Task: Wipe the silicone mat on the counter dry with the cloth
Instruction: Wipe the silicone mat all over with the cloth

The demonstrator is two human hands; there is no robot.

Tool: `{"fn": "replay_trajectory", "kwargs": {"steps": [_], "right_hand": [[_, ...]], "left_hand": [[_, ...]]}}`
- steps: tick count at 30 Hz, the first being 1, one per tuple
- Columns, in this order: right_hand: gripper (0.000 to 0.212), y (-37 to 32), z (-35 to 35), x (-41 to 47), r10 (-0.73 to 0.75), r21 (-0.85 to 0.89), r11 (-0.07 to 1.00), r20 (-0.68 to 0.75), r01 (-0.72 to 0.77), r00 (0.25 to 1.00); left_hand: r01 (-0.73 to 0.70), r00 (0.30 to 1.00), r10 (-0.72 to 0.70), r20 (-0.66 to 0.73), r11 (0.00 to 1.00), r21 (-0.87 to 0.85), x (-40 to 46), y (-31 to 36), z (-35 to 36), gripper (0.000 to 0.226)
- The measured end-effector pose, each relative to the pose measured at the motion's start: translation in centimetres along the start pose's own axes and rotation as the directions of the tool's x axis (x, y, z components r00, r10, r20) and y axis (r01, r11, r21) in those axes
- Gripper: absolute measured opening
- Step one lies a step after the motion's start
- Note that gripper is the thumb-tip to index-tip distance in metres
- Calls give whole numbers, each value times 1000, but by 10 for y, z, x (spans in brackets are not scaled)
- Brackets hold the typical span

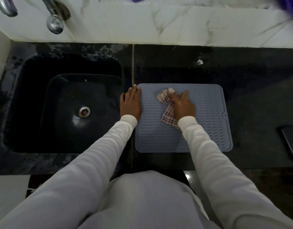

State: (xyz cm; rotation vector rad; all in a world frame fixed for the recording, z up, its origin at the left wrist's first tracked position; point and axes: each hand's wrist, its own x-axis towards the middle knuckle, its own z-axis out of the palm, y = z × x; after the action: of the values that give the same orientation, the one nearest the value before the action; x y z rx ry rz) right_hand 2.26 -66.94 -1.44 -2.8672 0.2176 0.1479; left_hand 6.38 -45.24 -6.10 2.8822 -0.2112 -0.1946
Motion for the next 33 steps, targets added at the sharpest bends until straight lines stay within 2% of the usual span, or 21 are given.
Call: {"fn": "replay_trajectory", "kwargs": {"steps": [2, 3, 4, 5, 7, 10, 12, 15, 18, 24, 28, 30, 33], "right_hand": [[41, 28, -9, 2, 93, 41, 995, -60, -91, 994], [48, 42, -15, 1, 91, -10, 996, -96, -93, 991], [52, 55, -17, 3, 143, 38, 990, -123, -139, 982], [53, 65, -21, 2, 154, 16, 988, -125, -153, 980], [56, 82, -29, 4, 215, 15, 977, -113, -214, 970], [49, 109, -34, 7, 413, 207, 896, -67, -392, 908], [40, 121, -38, 7, 428, 239, 878, -3, -414, 904], [49, 144, -39, 11, 536, 283, 804, 34, -523, 843], [47, 164, -45, 7, 570, 287, 785, 11, -549, 822], [39, 155, -56, -2, 451, 49, 892, -9, -450, 892], [42, 134, -67, -1, 405, 77, 912, -39, -402, 913], [43, 108, -70, 0, 302, 116, 949, -84, -292, 950], [46, 46, -67, 3, 44, 129, 991, -97, -32, 994]], "left_hand": [[0, 1000, 0, -4, 1000, 15, 1, 1, -1, 57], [-1, 1000, 1, 0, 1000, 17, 1, 1, -1, 58], [-1, 1000, 1, 5, 1000, 20, 0, 2, -1, 58], [0, 1000, -1, 6, 1000, 25, -1, 2, -1, 58], [6, 1000, -6, -1, 999, 42, -1, 4, -2, 58], [3, 1000, -3, 5, 998, 59, 0, 4, -2, 57], [7, 1000, -7, 5, 998, 60, 0, 4, -2, 57], [22, 1000, -23, 4, 998, 63, 0, 6, -2, 58], [22, 1000, -22, 2, 997, 69, -1, 6, -1, 58], [38, 999, -38, -3, 999, 29, 0, 6, 2, 58], [44, 999, -44, -2, 999, 26, -1, 7, 3, 60], [52, 999, -52, -5, 999, 7, -2, 7, 2, 62], [51, 999, -51, -4, 999, -1, -2, 9, 0, 64]]}}
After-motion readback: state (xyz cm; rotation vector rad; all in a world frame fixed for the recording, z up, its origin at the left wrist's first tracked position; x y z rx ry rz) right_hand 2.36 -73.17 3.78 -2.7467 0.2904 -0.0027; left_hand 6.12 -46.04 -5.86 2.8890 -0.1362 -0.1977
